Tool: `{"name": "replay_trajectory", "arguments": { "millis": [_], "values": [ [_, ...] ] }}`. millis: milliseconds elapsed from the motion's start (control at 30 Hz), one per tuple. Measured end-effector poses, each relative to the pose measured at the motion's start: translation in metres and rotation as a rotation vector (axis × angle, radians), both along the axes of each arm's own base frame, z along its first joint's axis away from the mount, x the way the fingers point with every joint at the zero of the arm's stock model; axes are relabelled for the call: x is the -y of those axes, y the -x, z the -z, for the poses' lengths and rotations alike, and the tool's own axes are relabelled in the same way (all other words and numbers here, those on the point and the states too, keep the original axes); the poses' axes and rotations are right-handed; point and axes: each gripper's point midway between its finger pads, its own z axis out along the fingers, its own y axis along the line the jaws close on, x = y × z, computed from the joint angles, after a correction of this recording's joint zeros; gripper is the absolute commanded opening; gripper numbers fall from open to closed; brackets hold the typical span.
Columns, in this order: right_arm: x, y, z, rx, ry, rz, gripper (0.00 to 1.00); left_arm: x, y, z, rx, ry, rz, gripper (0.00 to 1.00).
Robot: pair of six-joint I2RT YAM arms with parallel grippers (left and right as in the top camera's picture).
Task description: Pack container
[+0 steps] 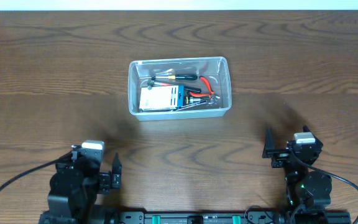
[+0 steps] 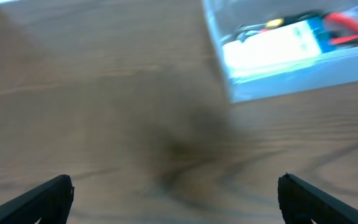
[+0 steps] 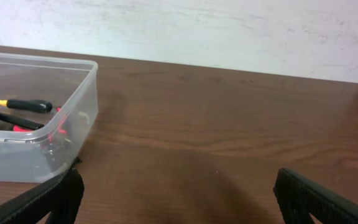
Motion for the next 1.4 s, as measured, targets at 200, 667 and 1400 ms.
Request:
{"name": "replay_trajectory", "arguments": {
  "millis": [200, 667, 1400],
  "values": [
    [0.0, 0.0, 0.0, 0.0, -0.002, 0.0, 0.99, 0.016, -0.017, -0.005, 0.216, 0.085, 0.062, 0.98],
    [0.0, 0.0, 0.0, 0.002, -0.003, 0.0, 0.99, 0.028, -0.069, -0.006, 0.596, 0.022, 0.133, 0.98],
    [0.0, 0.0, -0.001, 0.003, -0.003, 0.0, 0.99, 0.019, -0.075, 0.039, 0.473, 0.284, -0.017, 0.98]
  ]
}}
